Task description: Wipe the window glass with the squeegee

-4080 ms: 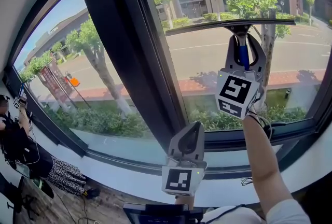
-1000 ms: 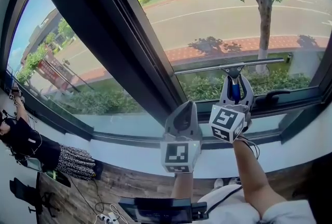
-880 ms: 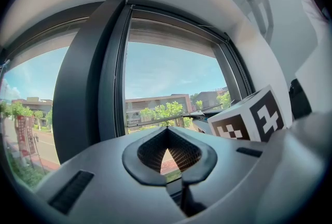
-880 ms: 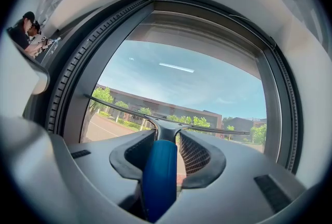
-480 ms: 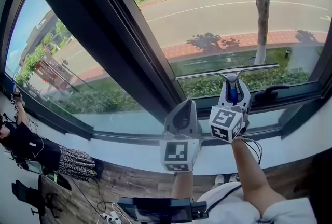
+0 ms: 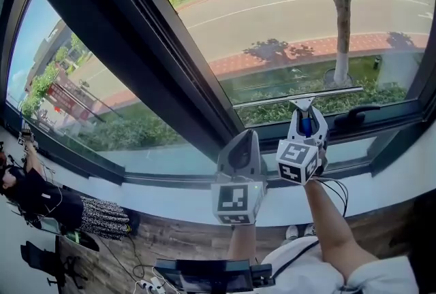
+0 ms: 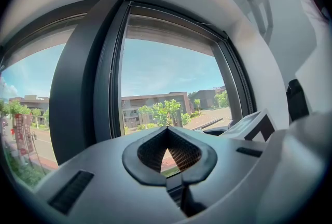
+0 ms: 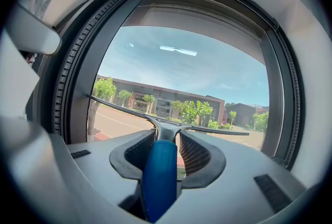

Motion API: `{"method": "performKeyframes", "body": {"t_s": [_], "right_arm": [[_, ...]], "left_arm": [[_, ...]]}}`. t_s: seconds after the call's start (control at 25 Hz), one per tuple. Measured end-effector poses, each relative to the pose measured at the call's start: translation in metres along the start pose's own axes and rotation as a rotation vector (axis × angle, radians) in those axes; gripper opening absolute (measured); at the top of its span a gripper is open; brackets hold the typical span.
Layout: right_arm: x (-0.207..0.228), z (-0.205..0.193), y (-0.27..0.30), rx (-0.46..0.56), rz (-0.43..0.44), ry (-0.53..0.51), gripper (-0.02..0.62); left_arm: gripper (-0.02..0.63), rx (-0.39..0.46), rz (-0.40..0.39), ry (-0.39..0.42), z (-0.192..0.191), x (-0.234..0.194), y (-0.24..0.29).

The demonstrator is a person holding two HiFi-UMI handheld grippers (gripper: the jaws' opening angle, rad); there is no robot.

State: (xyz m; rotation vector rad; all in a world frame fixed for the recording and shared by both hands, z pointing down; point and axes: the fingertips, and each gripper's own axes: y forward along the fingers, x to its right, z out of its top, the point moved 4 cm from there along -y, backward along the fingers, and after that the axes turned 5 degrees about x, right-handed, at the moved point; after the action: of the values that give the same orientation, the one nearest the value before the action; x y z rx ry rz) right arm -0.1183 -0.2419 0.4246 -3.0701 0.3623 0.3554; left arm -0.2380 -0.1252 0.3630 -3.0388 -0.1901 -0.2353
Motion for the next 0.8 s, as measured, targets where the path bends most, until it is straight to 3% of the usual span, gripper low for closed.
{"method": "performKeyframes", "body": {"t_s": [0.8], "right_arm": [[-0.013,-0.046,0.001,-0.114,0.027,0.008,0.149]], "left_arm": [[0.002,-0.014,0.010,-0.012,-0.009,-0.007,-0.002]]}}
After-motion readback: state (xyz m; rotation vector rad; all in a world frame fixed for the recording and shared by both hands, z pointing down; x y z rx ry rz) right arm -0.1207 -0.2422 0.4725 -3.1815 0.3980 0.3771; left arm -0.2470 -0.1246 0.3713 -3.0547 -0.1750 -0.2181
